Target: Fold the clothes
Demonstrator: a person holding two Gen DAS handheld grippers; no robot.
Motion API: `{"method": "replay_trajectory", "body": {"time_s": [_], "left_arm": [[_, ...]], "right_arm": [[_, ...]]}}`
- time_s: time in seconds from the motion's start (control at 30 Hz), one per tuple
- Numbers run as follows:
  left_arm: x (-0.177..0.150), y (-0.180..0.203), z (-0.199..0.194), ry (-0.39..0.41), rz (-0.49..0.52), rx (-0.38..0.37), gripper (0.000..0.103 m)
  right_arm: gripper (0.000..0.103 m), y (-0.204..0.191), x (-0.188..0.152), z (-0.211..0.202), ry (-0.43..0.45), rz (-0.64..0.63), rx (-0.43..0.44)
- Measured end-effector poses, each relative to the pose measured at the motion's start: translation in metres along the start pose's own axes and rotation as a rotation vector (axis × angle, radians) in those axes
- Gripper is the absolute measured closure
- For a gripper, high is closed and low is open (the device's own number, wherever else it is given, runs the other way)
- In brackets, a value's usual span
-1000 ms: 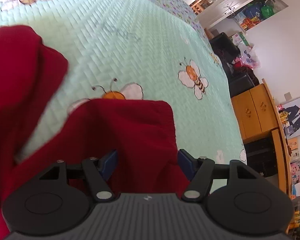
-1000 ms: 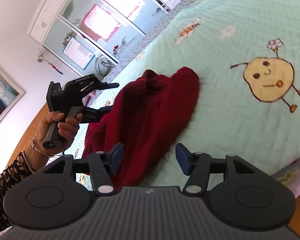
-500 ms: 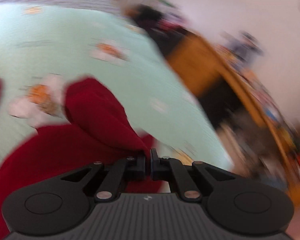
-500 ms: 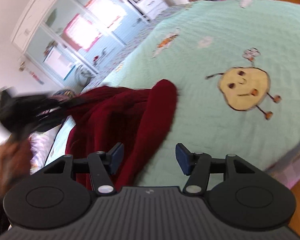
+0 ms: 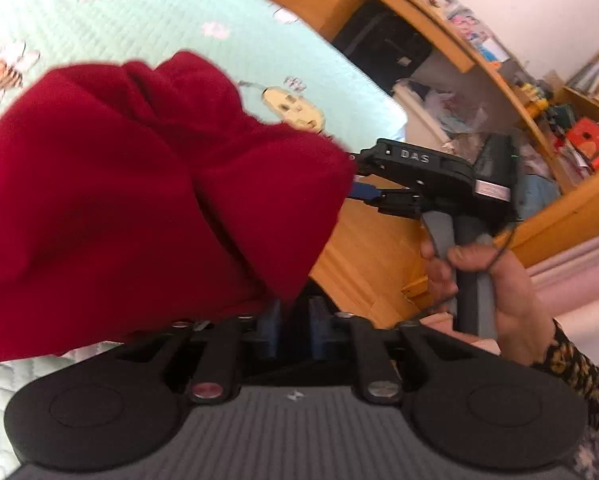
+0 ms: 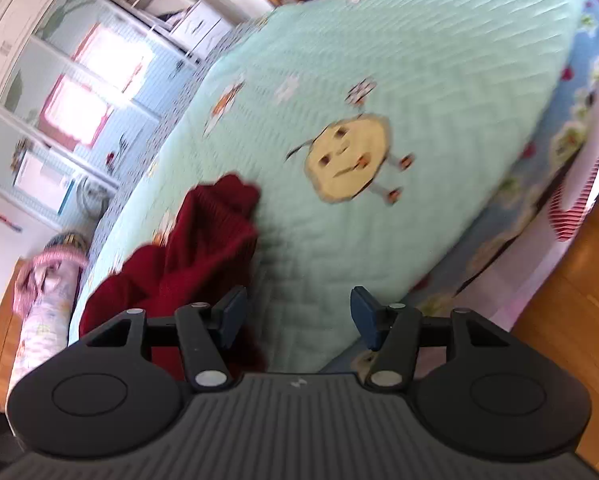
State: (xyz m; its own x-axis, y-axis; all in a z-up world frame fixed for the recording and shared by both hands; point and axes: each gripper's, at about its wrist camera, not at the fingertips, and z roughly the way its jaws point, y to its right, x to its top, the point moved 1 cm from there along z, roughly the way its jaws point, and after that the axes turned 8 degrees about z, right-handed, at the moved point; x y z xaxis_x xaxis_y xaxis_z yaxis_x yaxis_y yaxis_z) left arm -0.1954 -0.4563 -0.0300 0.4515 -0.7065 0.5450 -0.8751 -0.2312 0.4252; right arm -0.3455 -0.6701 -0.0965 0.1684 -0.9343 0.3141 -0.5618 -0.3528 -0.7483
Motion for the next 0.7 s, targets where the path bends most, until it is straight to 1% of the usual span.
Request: {"method": "replay_trajectory", "body": {"time_s": [0.03,0.13,0.2,0.23,0.3,0.4,0.43,0.5,0.57,0.63,0.7], "left_arm": [[0.0,-0.001,-0.008,0.019,-0.008,-0.014,0.07],[-0.003,-0.008,-0.033,0.088,-0.048,-0.079,0.065],[-0.01,-0.013,-0.05,0.138,-0.087,-0.102,0.061],[-0.012,-0.014,-0.058,0.162,-0.107,-0.104,0.058],[-0.016,-0.022,-0.077,0.205,-0.153,-0.079,0.055],[-0.027,-0.043,-0.105,0.282,-0.252,0.019,0.055],[-0.031,-0.051,-0.114,0.309,-0.286,0.054,0.055],[-0.039,-0.067,-0.133,0.361,-0.354,0.125,0.055],[-0.046,-0.082,-0.152,0.413,-0.422,0.197,0.054],[-0.054,-0.097,-0.171,0.464,-0.49,0.268,0.049],[-0.058,-0.121,-0.178,0.486,-0.586,0.385,0.047]], "right_arm": [[0.043,0.002,0.003,-0.002,0.006,0.012,0.006],[0.04,-0.001,0.006,0.006,-0.024,0.045,0.066],[0.037,-0.005,0.007,0.016,-0.055,0.067,0.092],[0.037,-0.006,0.007,0.022,-0.072,0.082,0.094],[0.037,-0.007,0.01,0.031,-0.106,0.135,0.106],[0.037,-0.005,0.014,0.033,-0.104,0.208,0.167],[0.037,-0.005,0.015,0.032,-0.095,0.221,0.178],[0.037,-0.005,0.018,0.03,-0.07,0.223,0.172],[0.037,-0.009,0.02,0.027,-0.032,0.19,0.141],[0.037,-0.015,0.02,0.023,0.028,0.133,0.09],[0.037,-0.024,0.02,0.018,0.09,0.05,0.027]]}}
